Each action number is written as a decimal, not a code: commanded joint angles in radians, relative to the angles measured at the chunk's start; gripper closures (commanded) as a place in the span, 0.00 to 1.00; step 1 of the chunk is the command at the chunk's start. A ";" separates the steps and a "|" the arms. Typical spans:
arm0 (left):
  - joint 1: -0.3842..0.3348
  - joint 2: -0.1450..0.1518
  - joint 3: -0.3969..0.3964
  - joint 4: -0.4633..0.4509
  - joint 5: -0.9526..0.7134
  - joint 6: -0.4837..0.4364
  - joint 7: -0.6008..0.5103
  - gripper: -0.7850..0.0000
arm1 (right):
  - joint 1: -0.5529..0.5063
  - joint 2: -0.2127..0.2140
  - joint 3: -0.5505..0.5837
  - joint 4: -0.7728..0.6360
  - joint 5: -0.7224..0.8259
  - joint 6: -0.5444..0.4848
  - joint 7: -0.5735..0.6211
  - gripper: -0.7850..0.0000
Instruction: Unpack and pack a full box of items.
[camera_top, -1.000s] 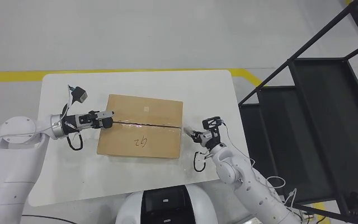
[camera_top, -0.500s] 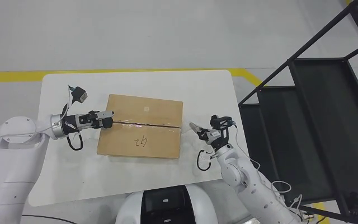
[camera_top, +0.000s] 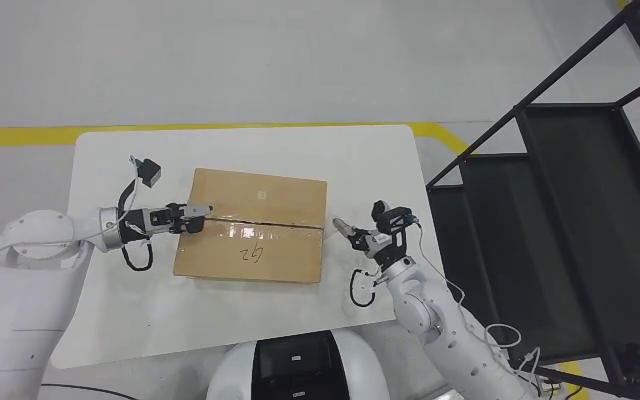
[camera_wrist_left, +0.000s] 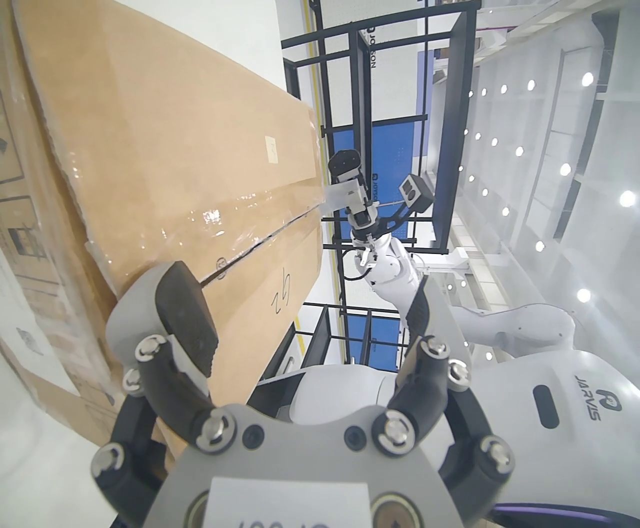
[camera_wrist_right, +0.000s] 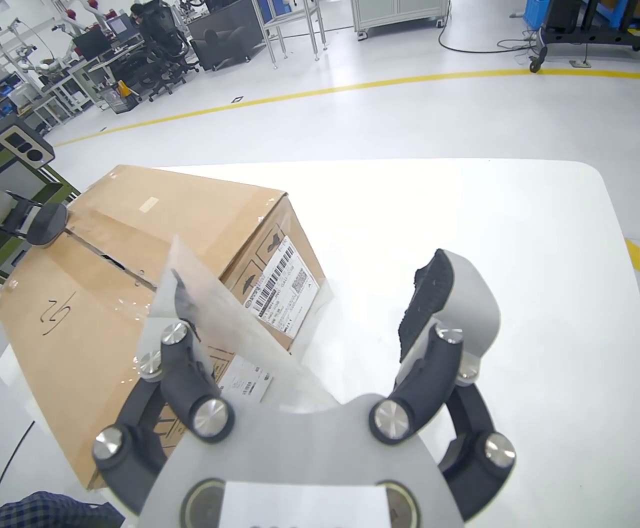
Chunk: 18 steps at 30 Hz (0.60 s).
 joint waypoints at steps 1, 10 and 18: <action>0.000 0.001 0.000 -0.007 0.002 0.000 0.000 0.00 | 0.003 -0.001 -0.004 -0.010 -0.017 -0.006 0.007 0.00; -0.001 0.005 0.001 -0.007 -0.002 0.006 0.003 0.00 | 0.057 -0.011 -0.053 -0.034 -0.110 0.012 0.089 0.00; -0.006 0.006 0.009 0.003 -0.018 0.010 -0.003 0.00 | 0.113 -0.023 -0.112 -0.039 -0.222 0.062 0.217 0.00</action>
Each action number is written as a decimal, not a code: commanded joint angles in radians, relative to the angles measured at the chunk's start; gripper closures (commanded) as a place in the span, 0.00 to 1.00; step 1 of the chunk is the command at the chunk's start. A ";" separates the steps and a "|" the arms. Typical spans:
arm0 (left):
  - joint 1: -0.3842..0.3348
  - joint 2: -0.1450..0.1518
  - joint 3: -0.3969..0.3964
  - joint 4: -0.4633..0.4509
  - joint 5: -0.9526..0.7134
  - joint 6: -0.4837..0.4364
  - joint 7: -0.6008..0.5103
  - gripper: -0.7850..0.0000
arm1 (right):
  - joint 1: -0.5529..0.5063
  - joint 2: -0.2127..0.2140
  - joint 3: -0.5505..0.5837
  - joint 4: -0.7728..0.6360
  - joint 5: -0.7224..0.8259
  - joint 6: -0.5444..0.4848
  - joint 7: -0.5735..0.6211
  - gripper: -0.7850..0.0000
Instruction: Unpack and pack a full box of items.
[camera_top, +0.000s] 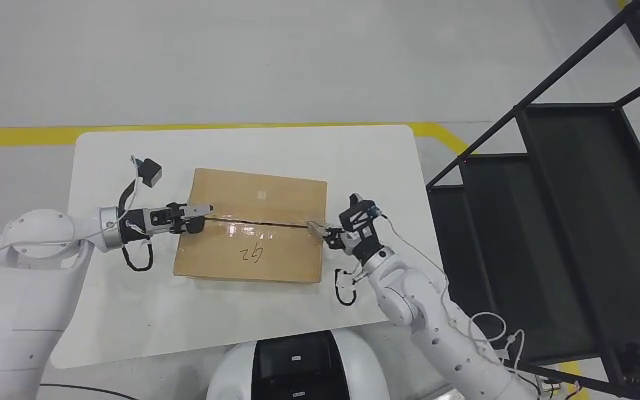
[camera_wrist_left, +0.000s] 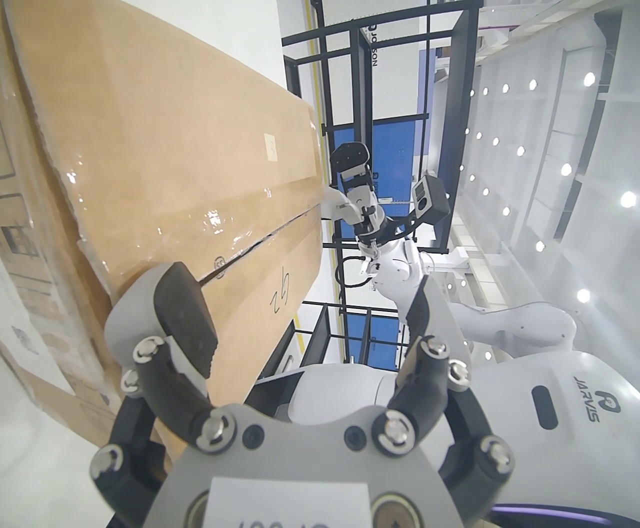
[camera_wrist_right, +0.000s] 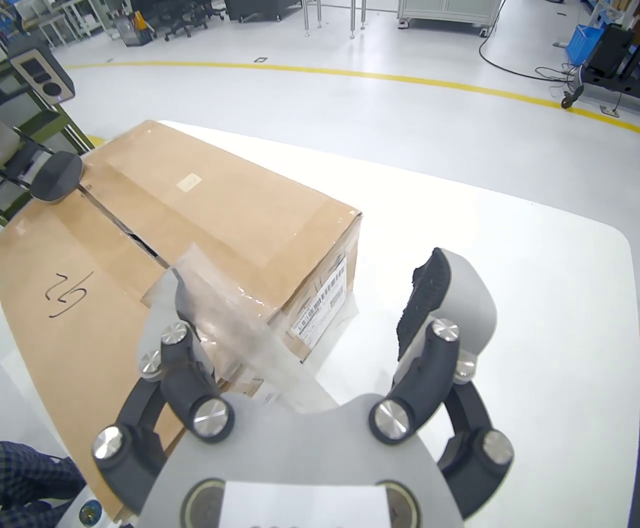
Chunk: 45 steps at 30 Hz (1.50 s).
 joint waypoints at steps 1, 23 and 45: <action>-0.001 0.000 0.002 0.002 -0.001 -0.002 -0.002 0.00 | 0.010 -0.002 -0.012 -0.004 -0.026 0.009 0.025 0.00; -0.002 0.004 0.015 0.019 -0.027 -0.023 -0.004 0.00 | 0.089 -0.036 -0.129 -0.063 -0.322 0.110 0.274 0.00; 0.001 0.008 0.021 0.021 -0.045 -0.034 -0.003 0.00 | 0.039 -0.042 -0.080 -0.136 -0.403 0.085 0.283 0.00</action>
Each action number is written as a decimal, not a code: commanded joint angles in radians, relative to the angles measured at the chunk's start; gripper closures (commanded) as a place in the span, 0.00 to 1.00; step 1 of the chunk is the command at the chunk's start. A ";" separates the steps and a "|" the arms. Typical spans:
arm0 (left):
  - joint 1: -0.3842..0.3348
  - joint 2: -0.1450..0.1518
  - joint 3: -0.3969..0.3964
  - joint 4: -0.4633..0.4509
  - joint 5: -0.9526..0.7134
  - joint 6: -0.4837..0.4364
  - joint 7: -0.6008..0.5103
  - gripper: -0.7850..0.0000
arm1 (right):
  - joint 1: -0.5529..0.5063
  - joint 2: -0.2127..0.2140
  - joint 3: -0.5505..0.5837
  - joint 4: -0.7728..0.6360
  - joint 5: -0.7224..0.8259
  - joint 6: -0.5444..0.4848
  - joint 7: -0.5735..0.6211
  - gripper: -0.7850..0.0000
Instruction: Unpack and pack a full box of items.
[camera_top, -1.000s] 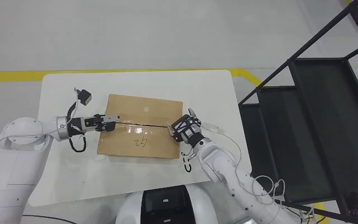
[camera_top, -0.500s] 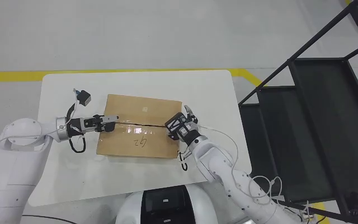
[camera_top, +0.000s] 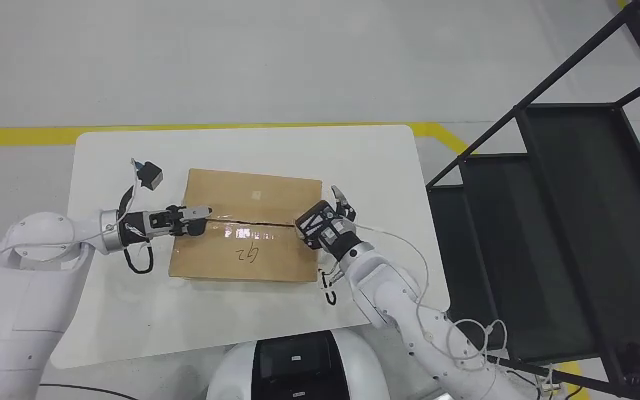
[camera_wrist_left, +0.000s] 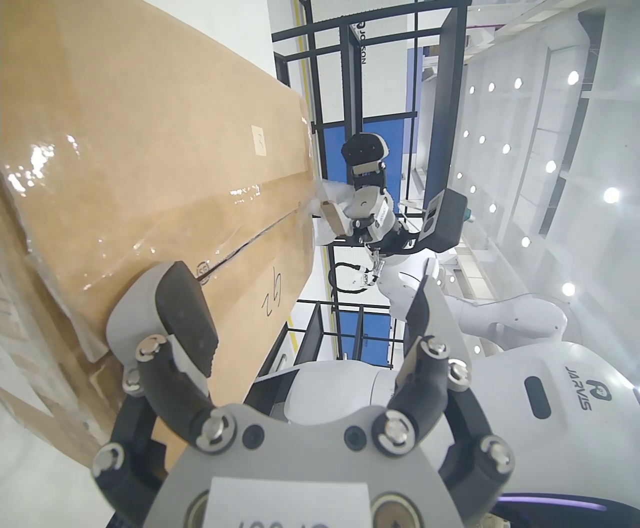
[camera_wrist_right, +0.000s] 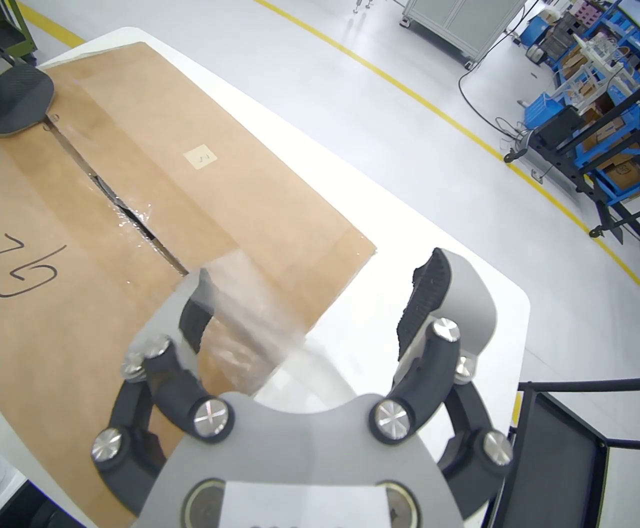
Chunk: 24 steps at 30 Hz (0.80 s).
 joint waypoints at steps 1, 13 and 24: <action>-0.001 0.000 0.003 -0.003 -0.001 0.001 0.001 0.00 | -0.017 0.004 0.020 -0.019 -0.016 -0.006 0.003 0.00; -0.006 -0.001 0.020 -0.006 -0.001 0.004 0.006 0.00 | -0.123 0.020 0.123 -0.129 -0.052 -0.040 -0.020 0.00; -0.009 0.000 0.022 -0.007 -0.004 0.000 0.013 0.00 | -0.072 0.004 0.080 -0.112 0.001 -0.080 -0.053 0.00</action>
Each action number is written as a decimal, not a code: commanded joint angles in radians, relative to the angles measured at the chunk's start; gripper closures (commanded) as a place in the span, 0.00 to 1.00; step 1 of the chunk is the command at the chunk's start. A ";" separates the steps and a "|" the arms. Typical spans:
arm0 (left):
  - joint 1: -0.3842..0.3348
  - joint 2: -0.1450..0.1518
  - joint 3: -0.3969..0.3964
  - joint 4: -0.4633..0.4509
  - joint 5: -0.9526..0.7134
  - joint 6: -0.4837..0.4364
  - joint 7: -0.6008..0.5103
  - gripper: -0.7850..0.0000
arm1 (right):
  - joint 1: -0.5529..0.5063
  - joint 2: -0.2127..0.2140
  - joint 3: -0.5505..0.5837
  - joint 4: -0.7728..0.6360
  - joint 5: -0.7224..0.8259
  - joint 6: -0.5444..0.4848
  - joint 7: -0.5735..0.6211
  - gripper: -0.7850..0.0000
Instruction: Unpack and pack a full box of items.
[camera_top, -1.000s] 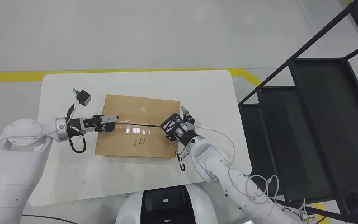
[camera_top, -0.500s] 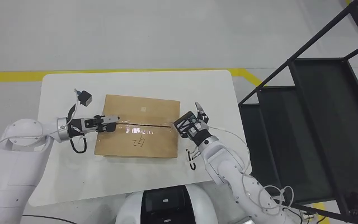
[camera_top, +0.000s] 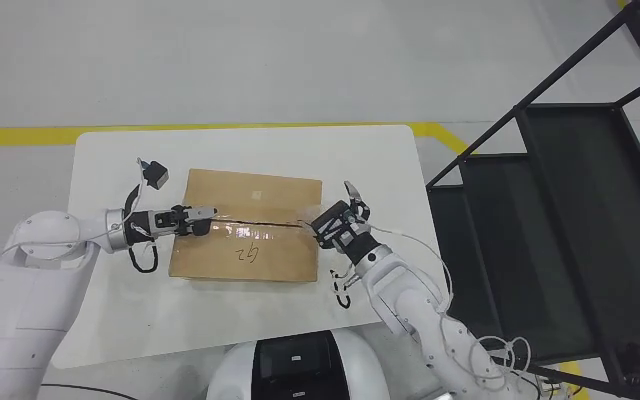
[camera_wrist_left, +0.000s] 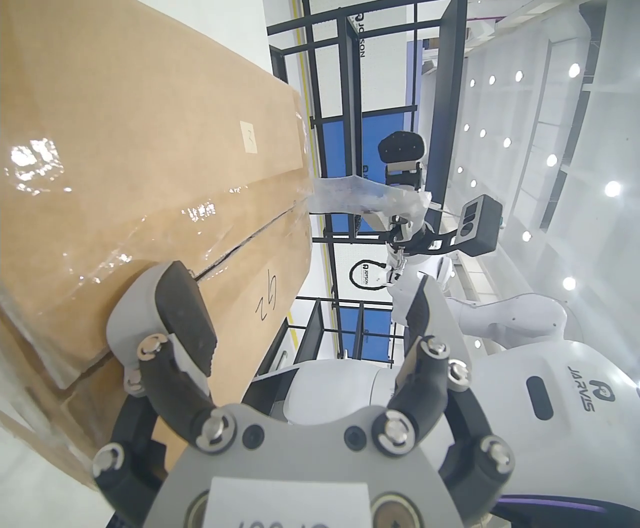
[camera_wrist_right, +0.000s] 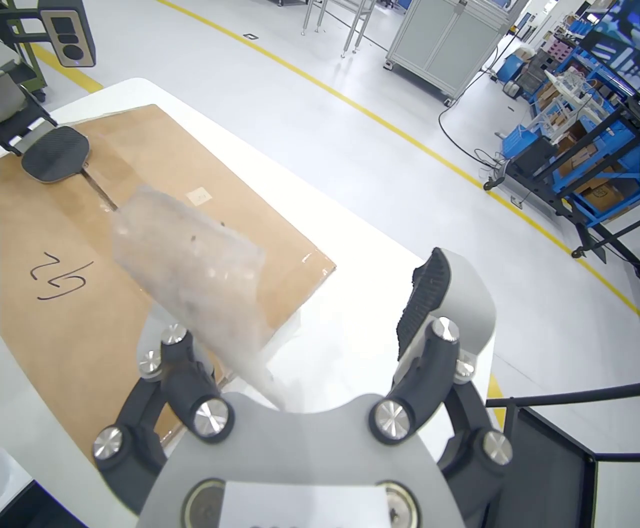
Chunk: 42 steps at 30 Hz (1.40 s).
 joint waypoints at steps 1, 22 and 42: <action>0.002 0.001 -0.002 -0.001 0.000 0.000 0.002 0.00 | 0.025 -0.005 -0.018 0.019 0.002 -0.003 0.011 0.00; 0.025 0.010 -0.032 -0.005 -0.014 -0.006 0.010 0.00 | 0.203 -0.064 -0.178 0.159 0.066 -0.037 0.079 0.00; 0.042 0.007 -0.063 -0.027 -0.112 -0.047 0.095 0.00 | 0.043 0.006 0.204 0.155 1.247 -0.566 0.380 0.00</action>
